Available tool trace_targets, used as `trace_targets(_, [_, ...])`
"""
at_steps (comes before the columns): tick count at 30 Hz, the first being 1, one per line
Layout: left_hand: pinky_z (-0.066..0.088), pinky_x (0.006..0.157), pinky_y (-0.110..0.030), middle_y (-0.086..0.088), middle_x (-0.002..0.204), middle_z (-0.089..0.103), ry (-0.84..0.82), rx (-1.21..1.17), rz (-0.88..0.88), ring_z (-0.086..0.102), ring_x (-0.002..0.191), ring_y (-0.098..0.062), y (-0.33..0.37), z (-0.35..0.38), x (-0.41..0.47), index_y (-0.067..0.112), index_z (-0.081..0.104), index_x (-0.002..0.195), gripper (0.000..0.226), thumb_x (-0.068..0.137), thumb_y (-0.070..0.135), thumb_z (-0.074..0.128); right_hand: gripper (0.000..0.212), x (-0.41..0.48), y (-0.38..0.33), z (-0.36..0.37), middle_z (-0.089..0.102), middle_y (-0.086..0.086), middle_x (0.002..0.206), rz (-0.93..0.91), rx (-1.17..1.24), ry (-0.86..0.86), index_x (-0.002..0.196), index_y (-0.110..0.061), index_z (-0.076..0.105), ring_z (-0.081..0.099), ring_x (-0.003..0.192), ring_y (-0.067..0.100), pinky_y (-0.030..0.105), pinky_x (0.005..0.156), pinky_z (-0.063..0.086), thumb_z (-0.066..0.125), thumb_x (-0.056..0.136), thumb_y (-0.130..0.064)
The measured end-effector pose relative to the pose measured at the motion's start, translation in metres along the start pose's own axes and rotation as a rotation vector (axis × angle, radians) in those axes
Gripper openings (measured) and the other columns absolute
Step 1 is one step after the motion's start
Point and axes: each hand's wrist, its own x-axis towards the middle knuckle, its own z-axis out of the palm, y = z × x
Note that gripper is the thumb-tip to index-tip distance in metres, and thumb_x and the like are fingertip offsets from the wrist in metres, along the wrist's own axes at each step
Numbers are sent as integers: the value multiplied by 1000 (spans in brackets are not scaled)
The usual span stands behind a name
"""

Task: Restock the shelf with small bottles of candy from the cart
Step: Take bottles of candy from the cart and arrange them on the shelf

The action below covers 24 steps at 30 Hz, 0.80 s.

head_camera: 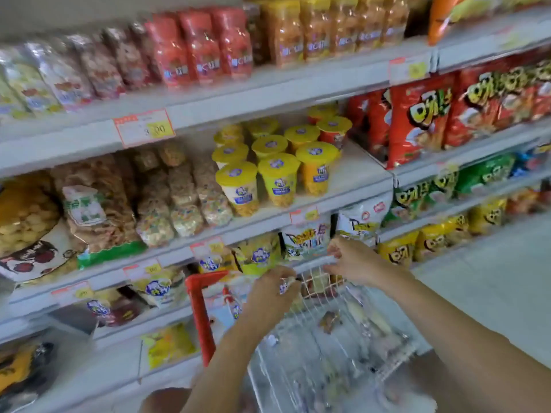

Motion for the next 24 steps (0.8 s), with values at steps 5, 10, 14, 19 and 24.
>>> trace_targets(5, [43, 91, -27, -7, 137, 48, -305, 148, -232, 54, 113, -21, -50, 82, 13, 10, 42, 138, 48, 96, 29, 52, 52, 25, 105, 62, 49, 15, 134, 235, -42, -143, 141, -6, 33, 54, 115, 29, 34, 87, 49, 54, 95, -21])
trace_targets(10, [40, 99, -26, -12, 145, 38, -499, 221, -448, 46, 126, -23, -97, 138, 15, 9, 35, 142, 52, 96, 29, 51, 30, 41, 160, 112, 53, 17, 123, 411, -58, -187, 124, -2, 48, 55, 109, 28, 27, 75, 44, 43, 96, -9])
trace_targets(14, [41, 92, -25, -15, 139, 41, -454, 318, -627, 48, 122, -26, -135, 159, 24, 5, 42, 135, 46, 94, 26, 50, 42, 69, 177, 128, 43, 15, 136, 422, -57, -152, 135, -1, 38, 56, 102, 22, 30, 88, 45, 46, 94, -4])
trace_targets(19, [47, 72, -32, -20, 121, 55, -101, 124, -813, 58, 103, -33, -158, 162, 40, 2, 46, 124, 38, 86, 2, 46, 62, 119, 180, 135, 30, 16, 147, 335, -31, -56, 148, -3, 23, 36, 133, 30, 33, 107, 36, 45, 90, 5])
trace_targets(24, [38, 98, -32, -17, 136, 44, -29, 336, -750, 44, 124, -30, -162, 158, 53, 2, 40, 135, 49, 87, 0, 45, 57, 146, 195, 155, 26, 22, 146, 330, -204, -109, 148, 3, 17, 30, 134, 33, 35, 110, 30, 41, 97, -7])
